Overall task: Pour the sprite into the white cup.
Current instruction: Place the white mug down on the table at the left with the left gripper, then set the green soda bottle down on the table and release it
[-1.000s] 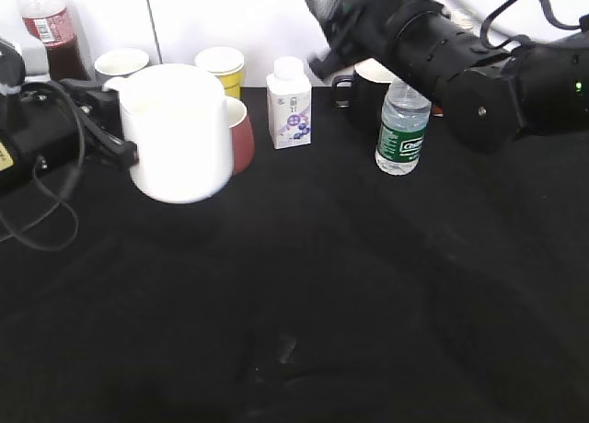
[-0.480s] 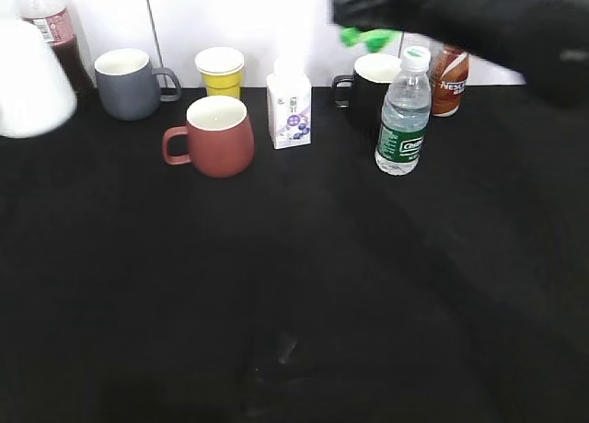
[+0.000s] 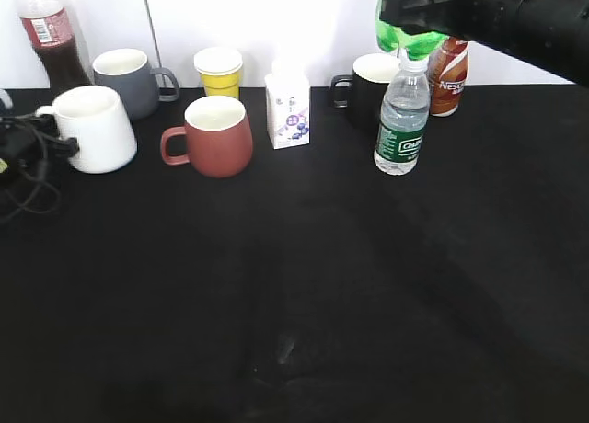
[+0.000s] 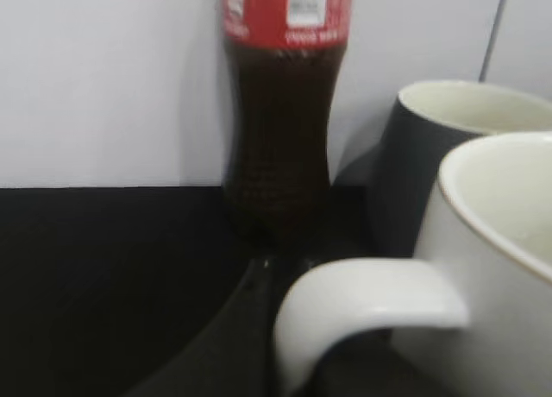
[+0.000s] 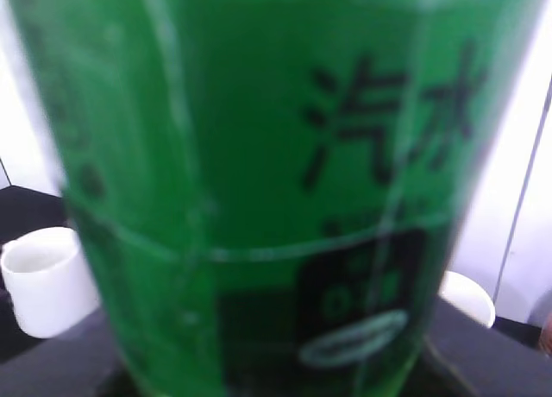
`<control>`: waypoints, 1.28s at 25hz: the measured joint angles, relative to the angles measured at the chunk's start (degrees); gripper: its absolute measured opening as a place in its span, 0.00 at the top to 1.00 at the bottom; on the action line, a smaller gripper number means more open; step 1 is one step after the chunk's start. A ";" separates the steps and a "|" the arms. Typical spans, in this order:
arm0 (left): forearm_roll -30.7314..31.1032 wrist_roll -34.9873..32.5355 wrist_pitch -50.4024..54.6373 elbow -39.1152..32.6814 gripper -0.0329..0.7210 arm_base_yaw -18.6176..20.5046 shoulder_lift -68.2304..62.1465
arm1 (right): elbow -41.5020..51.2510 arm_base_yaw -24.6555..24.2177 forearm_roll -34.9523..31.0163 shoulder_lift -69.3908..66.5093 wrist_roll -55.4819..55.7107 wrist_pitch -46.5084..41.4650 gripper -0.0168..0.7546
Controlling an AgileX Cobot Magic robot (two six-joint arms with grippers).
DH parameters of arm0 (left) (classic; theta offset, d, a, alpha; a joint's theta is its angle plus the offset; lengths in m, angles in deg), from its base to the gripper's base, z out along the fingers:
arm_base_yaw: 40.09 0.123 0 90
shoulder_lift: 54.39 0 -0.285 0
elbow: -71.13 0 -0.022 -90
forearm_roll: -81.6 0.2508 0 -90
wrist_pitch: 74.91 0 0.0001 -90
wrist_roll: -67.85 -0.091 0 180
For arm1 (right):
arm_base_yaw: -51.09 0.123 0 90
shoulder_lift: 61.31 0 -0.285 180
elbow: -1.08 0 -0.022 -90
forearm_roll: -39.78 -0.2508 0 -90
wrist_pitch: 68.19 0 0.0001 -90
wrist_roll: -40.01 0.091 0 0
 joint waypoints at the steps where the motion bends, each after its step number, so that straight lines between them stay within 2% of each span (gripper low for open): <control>1: 0.82 0.18 -0.42 0.16 0.88 -0.06 -0.31 | 0.00 0.00 0.00 0.00 0.00 0.00 0.48; 3: 1.64 0.73 -0.42 0.20 0.84 -0.06 -0.31 | 0.00 0.00 0.00 0.00 0.00 0.00 0.48; 4: 1.69 1.02 -0.48 0.20 0.80 -0.06 -0.31 | 0.00 0.00 0.00 0.00 0.00 0.00 0.48; 5: 1.69 1.27 -0.74 -0.02 0.68 -0.06 -0.31 | 0.00 0.00 0.00 0.00 0.00 0.00 0.48; 6: 1.52 1.46 -1.28 -0.90 0.61 -0.06 -0.12 | 0.00 0.00 0.00 0.00 0.00 0.00 0.48; 12: -2.07 0.37 -4.86 -13.28 0.52 -0.06 3.36 | 0.00 0.00 0.00 0.00 0.00 0.00 0.48; 16: -2.02 -0.39 -4.11 -23.82 0.51 -0.06 13.37 | 0.00 -0.95 0.00 0.00 0.04 0.00 0.48; 17: -1.90 -0.43 -4.05 -29.12 0.51 -0.06 20.58 | 0.00 -4.24 0.00 0.00 0.04 0.00 0.48; 18: -1.83 -0.43 -4.05 -30.76 0.51 -0.06 22.69 | 0.00 -6.04 0.00 0.00 0.04 0.00 0.48; 19: -1.83 -0.43 -3.78 -34.43 0.51 -0.60 29.67 | 0.00 -11.91 0.00 0.00 0.04 0.00 0.48; 20: -1.83 -0.43 -3.03 -35.35 0.51 -1.19 32.15 | 0.00 -13.69 0.17 0.00 0.04 0.00 0.48; 21: -1.77 -0.43 0.77 -36.47 0.51 -2.80 37.02 | 0.00 -17.92 0.19 -0.49 0.04 0.40 0.48; 23: -1.72 -0.43 12.37 -36.68 0.51 -7.46 45.74 | 0.00 -22.80 0.20 -5.06 0.04 3.95 0.48; 25: -1.72 0.20 23.50 -36.68 0.51 -12.06 53.60 | 0.00 -23.81 0.49 -13.84 -0.01 9.86 0.48; 28: -1.72 2.89 31.36 -36.72 0.51 -13.68 59.45 | -0.05 -23.81 0.47 -28.09 -0.01 26.46 0.48; 32: -1.72 6.47 32.01 -36.72 0.51 -13.72 61.85 | -5.09 -23.81 -2.19 -39.97 -0.16 29.20 0.48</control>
